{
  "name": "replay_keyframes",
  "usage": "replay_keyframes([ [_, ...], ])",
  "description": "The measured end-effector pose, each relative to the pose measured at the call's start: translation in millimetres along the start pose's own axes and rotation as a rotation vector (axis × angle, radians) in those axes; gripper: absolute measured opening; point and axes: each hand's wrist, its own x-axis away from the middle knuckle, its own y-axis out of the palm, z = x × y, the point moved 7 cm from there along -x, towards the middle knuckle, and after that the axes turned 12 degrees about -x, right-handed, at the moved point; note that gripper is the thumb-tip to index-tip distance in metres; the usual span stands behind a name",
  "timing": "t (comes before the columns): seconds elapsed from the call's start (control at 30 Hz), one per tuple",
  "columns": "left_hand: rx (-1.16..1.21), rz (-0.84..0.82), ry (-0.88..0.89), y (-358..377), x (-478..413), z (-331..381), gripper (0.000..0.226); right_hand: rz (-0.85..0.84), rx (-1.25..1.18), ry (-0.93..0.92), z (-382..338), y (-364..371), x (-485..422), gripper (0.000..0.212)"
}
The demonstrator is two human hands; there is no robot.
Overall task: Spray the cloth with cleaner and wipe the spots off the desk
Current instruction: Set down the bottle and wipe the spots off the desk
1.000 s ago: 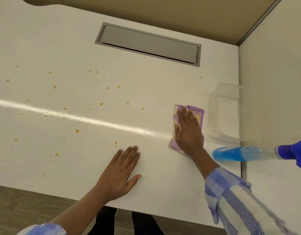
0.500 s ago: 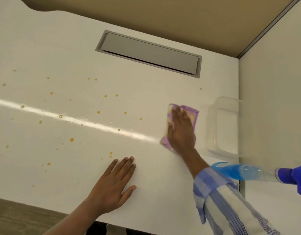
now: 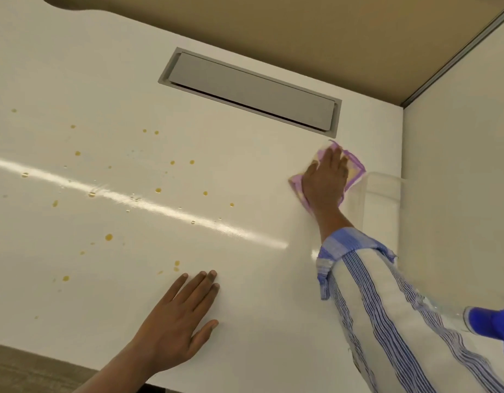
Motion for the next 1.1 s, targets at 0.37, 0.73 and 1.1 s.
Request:
replay_keyframes([
  [0.37, 0.007, -0.017, -0.003, 0, -1, -2, 0.060, -0.096, 0.005, -0.169, -65, 28, 44, 0.069],
  [0.73, 0.031, -0.003, -0.042, 0, -1, -1, 0.060, -0.015, -0.010, 0.139, -14, 3, -21, 0.067],
  [1.1, 0.051, -0.017, -0.065, 2, 2, -1, 0.057, -0.559, -0.094, -0.759, -124, 35, 189, 0.062],
])
